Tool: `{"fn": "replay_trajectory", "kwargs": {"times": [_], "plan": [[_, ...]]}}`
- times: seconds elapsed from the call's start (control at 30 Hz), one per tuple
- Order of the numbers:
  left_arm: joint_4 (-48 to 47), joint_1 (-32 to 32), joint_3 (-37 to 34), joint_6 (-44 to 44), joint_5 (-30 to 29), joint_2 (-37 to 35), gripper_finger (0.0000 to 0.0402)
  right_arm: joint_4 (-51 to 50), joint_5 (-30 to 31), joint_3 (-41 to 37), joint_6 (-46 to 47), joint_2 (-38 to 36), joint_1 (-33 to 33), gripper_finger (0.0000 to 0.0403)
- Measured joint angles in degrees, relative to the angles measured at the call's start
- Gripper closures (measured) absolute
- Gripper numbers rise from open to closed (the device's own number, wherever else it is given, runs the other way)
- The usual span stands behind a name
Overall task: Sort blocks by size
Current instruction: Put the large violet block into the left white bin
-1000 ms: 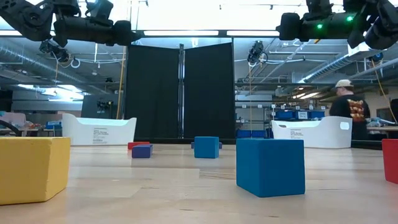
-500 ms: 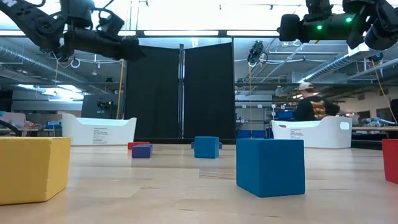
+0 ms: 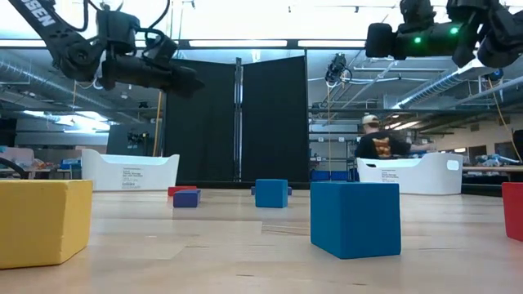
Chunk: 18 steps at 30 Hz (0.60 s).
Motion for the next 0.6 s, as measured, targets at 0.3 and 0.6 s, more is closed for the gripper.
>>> {"fn": "replay_trajectory", "kwargs": {"times": [0.3,0.6], "plan": [[1.9,0.8,0.0,1.0,0.1,3.0,0.0213,4.4,-1.2,0.0,2.6,6.0,-3.2,0.0325],[1.9,1.0,0.0,-2.4,0.8,3.0,0.0213,7.8,-2.8,0.0,3.0,10.5,-4.2,0.0325]]}}
